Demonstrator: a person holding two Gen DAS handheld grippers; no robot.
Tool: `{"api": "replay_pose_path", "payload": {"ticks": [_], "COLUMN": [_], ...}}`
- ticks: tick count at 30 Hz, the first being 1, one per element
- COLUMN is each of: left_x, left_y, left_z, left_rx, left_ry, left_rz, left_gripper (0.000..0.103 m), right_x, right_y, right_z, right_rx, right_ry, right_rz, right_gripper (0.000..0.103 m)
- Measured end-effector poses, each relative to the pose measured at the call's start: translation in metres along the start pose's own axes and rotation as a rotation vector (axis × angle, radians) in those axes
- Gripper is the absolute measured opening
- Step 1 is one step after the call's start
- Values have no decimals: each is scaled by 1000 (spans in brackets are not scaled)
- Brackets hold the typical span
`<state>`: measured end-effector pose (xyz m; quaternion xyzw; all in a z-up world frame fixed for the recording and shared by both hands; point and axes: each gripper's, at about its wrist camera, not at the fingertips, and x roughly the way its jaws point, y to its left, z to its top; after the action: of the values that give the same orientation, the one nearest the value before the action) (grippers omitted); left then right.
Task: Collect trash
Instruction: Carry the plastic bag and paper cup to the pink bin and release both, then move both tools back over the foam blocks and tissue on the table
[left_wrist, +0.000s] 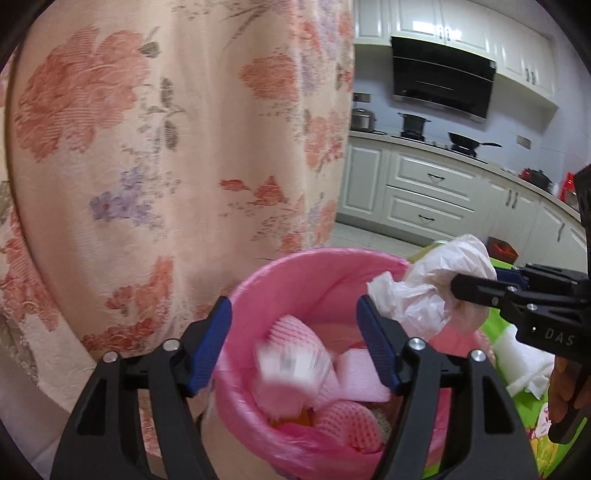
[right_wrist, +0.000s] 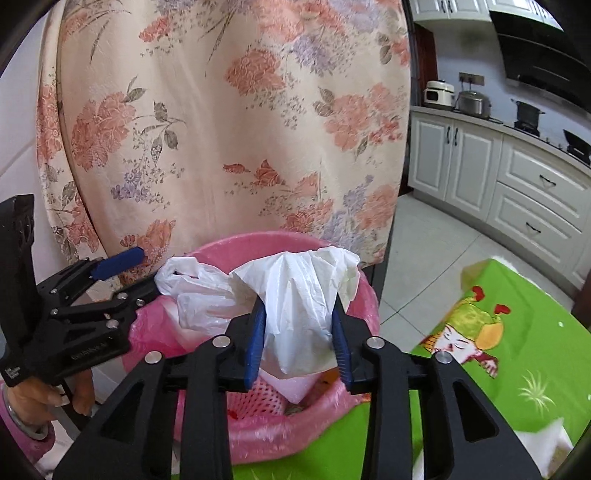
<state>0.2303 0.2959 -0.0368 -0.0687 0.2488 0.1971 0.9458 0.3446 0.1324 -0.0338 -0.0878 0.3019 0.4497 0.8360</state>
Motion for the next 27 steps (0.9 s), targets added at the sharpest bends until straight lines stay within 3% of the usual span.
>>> {"api": "replay_pose_path", "payload": {"ticks": [5, 7, 19, 27], "left_x": [-8, -12, -56, -77], "left_y": [10, 11, -28, -91], "left_z": [2, 2, -15, -48], "left_rx": [-31, -46, -38, -63], "left_ry": [1, 0, -20, -20], "left_rz": [44, 56, 123, 22], "left_gripper": [75, 79, 98, 98], "right_x": [0, -3, -78, -128], "right_y": [1, 1, -11, -40], "right_z": [4, 4, -33, -100], "right_rx": [0, 1, 23, 78], "right_ry": [-4, -7, -62, -37], "right_rz": [31, 37, -26, -126], "right_gripper": [40, 51, 52, 54]}}
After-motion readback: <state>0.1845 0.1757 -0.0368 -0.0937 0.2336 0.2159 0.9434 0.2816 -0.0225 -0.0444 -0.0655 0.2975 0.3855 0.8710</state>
